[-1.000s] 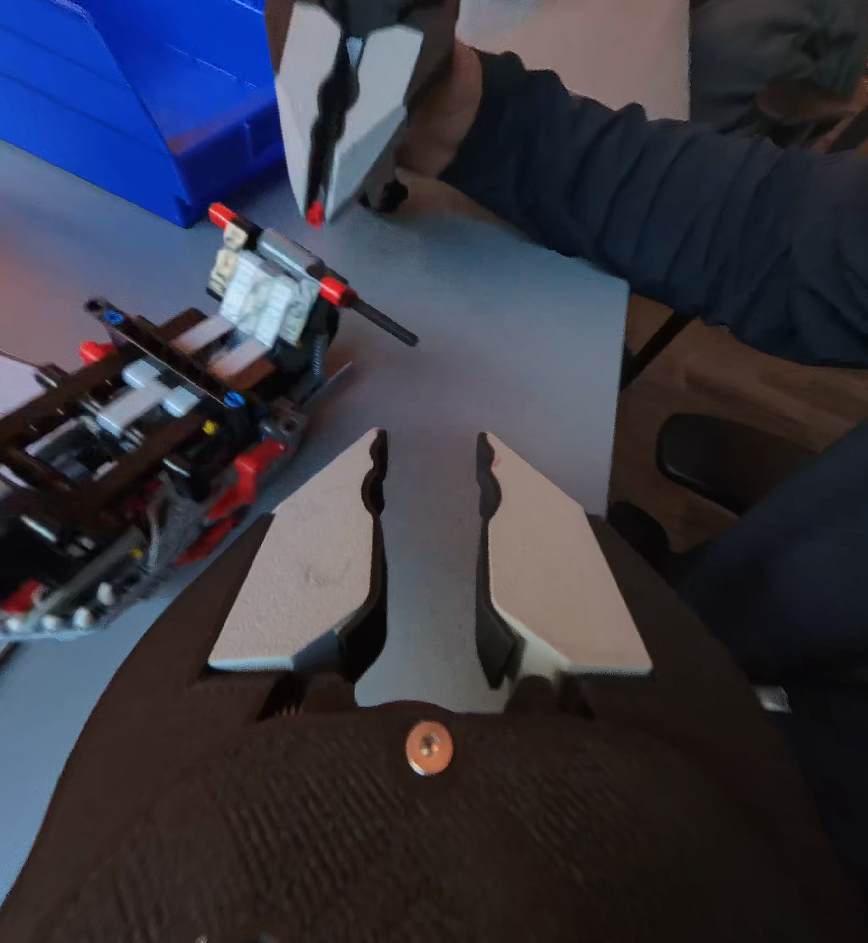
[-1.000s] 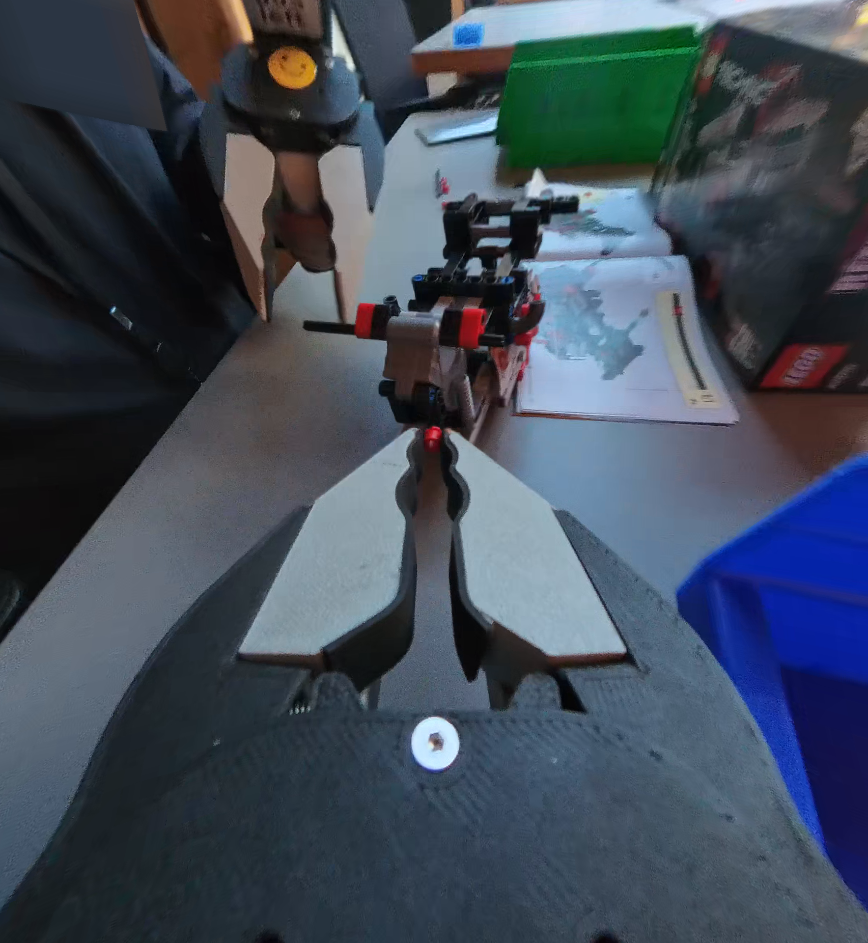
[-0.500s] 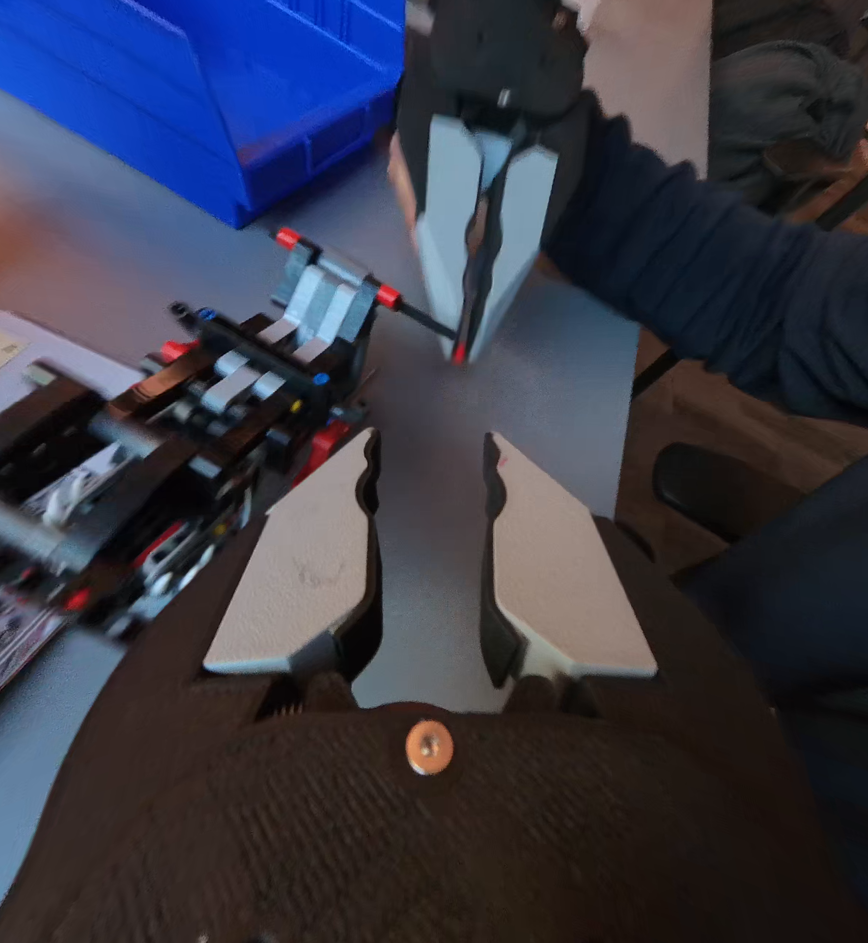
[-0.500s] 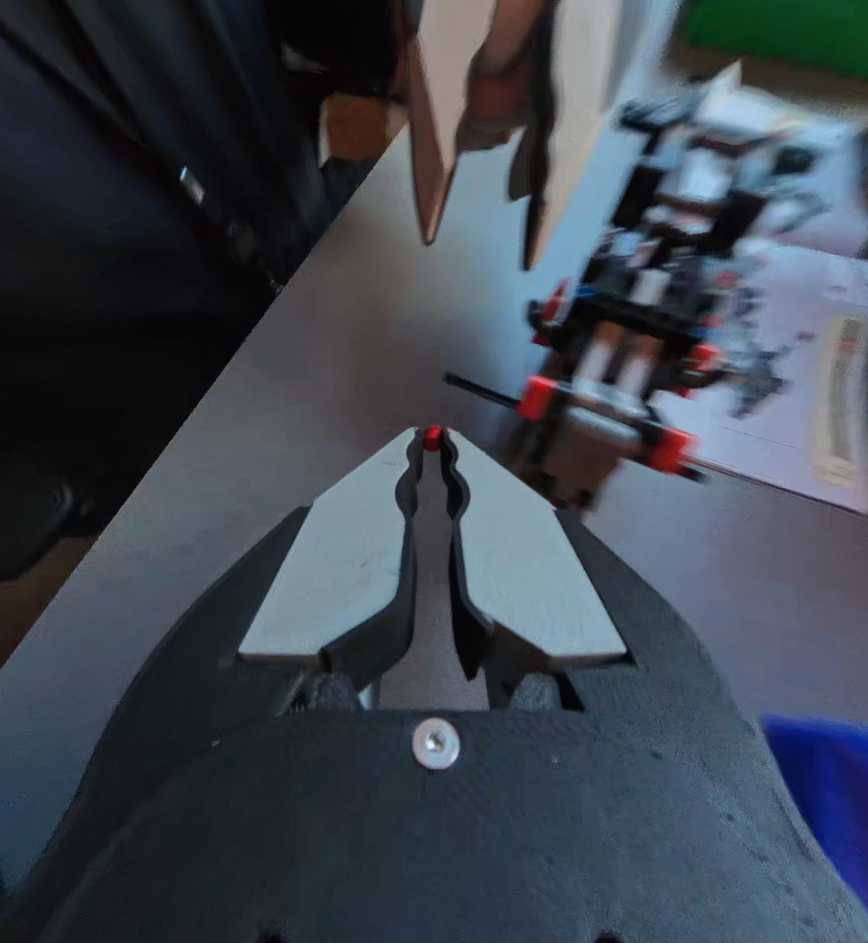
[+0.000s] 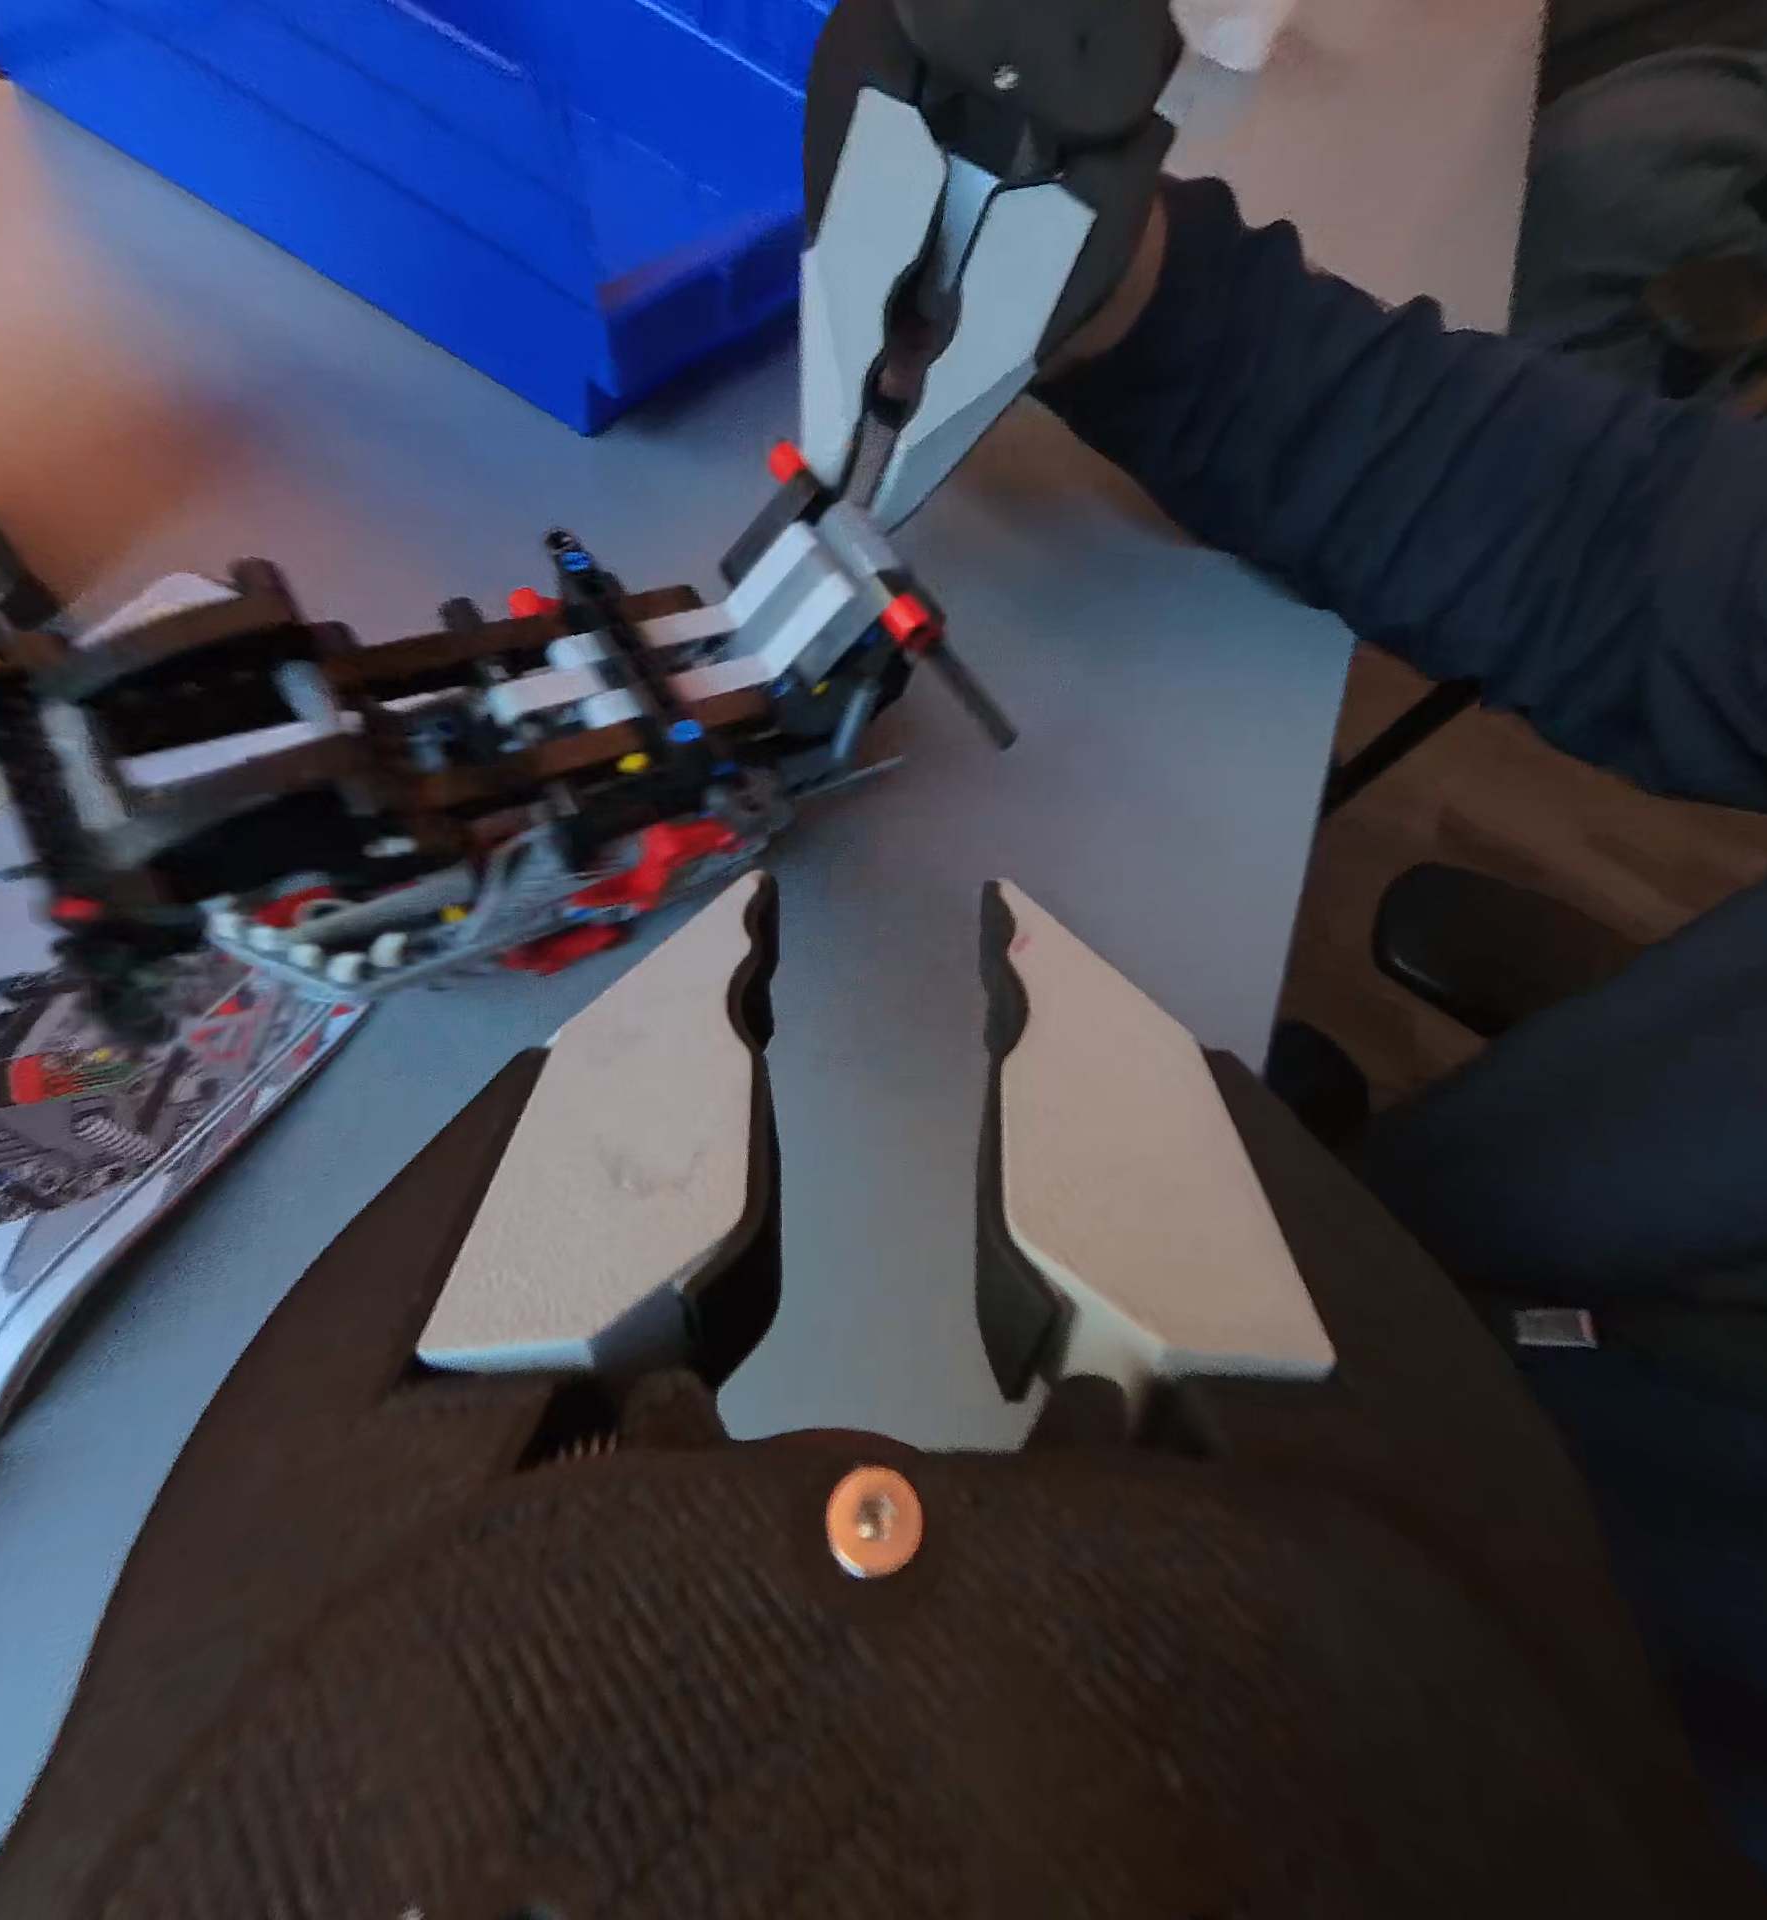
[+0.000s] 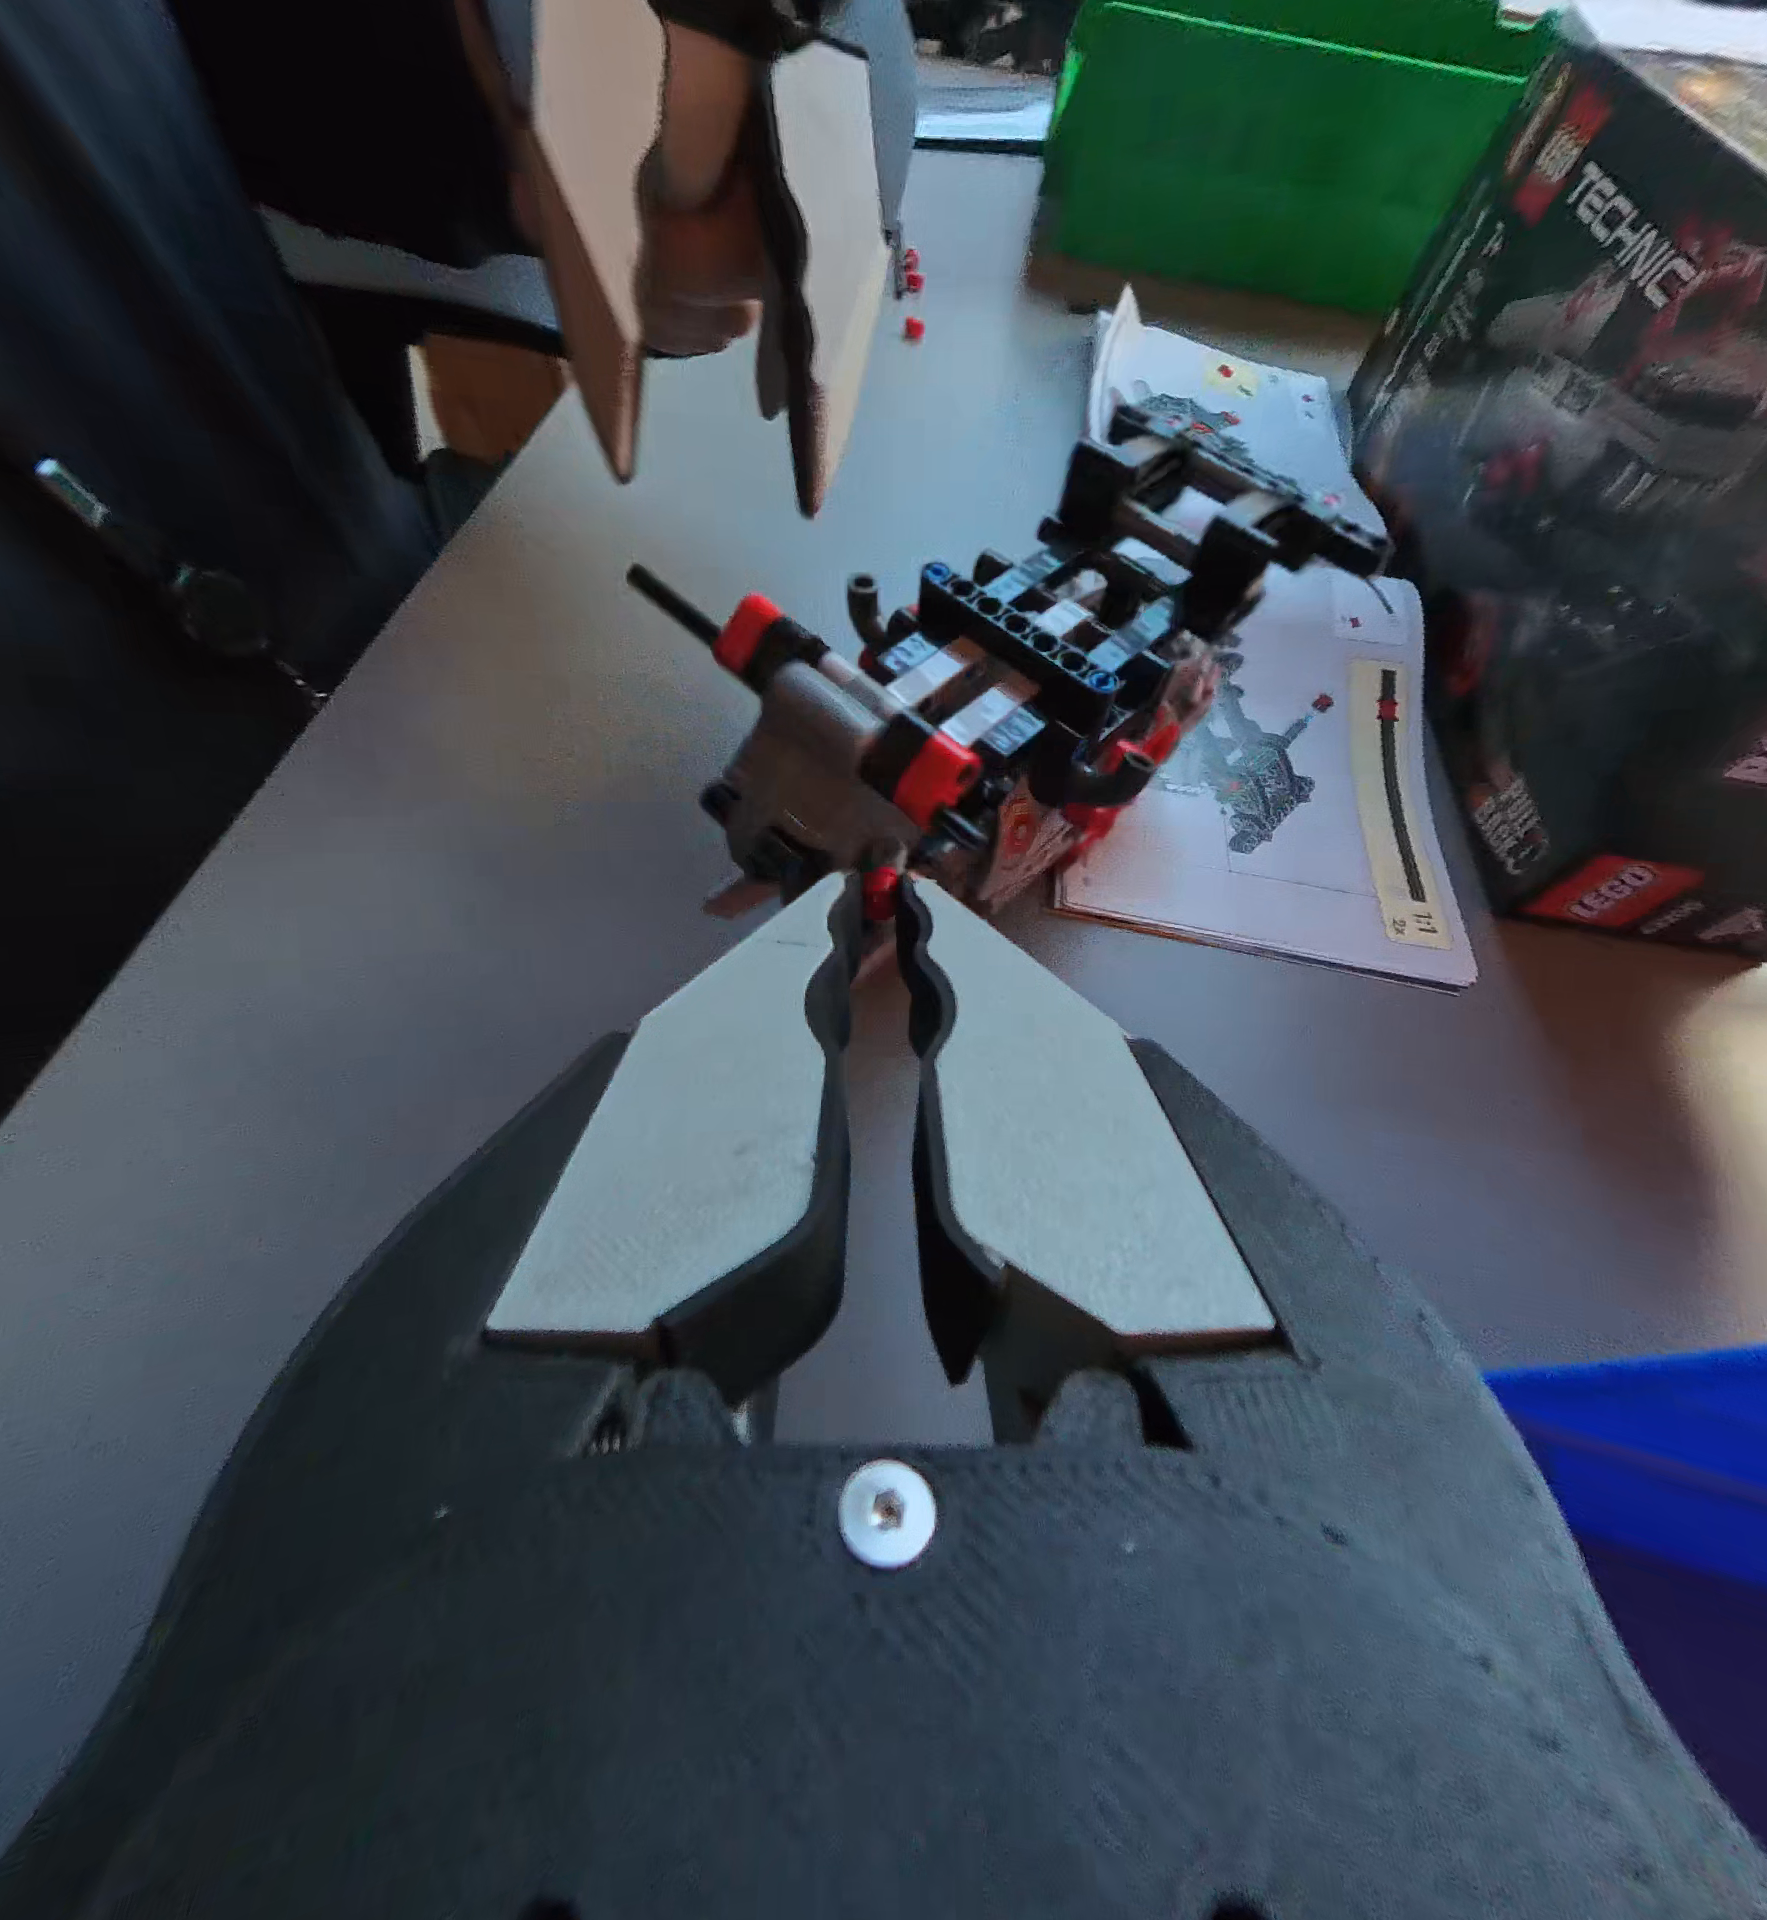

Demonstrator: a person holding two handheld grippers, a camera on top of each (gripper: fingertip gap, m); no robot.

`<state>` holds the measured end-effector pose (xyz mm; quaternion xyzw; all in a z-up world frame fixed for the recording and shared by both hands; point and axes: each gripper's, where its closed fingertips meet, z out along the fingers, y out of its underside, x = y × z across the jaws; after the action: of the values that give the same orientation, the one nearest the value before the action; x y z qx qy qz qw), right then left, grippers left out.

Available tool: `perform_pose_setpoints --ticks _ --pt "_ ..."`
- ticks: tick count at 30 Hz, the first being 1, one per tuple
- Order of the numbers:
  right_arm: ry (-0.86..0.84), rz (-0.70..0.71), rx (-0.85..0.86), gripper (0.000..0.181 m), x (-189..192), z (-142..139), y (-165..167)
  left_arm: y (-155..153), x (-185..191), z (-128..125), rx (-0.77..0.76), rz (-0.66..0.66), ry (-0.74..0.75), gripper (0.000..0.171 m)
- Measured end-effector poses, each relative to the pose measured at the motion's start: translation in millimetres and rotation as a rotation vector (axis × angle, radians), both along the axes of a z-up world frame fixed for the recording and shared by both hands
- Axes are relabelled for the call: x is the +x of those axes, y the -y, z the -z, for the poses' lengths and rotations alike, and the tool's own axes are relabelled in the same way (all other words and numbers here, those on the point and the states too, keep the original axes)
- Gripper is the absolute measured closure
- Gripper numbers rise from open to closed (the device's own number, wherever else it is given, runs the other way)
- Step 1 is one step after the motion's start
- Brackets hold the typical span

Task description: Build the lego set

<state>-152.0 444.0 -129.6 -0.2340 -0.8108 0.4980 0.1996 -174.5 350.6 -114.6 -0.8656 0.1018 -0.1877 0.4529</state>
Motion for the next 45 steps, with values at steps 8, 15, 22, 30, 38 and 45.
perform_pose_setpoints --ticks 8,15,22,30,38,45 --pt "0.005 0.022 -0.068 0.179 13.2 2.1 28.5 -11.8 24.5 16.2 -0.039 0.155 -0.147 0.169" --pt "-0.065 0.096 -0.166 0.179 34.5 -13.8 31.2 -2.6 17.0 16.3 -0.044 0.229 -0.187 0.171" --pt "-0.077 0.063 -0.277 0.179 31.9 -16.9 46.3 -1.1 15.4 15.4 -0.021 0.289 -0.142 0.171" --pt "-0.013 0.066 -0.279 0.179 25.4 -11.1 48.3 0.6 16.7 17.1 0.009 0.320 -0.145 0.171" --pt "-0.035 0.022 -0.224 0.179 28.9 -7.5 53.0 1.7 18.4 19.0 0.011 0.341 -0.089 0.171" --pt "-0.107 0.005 -0.158 0.179 30.7 -6.6 54.2 1.3 19.6 19.9 0.019 0.357 -0.051 0.171"
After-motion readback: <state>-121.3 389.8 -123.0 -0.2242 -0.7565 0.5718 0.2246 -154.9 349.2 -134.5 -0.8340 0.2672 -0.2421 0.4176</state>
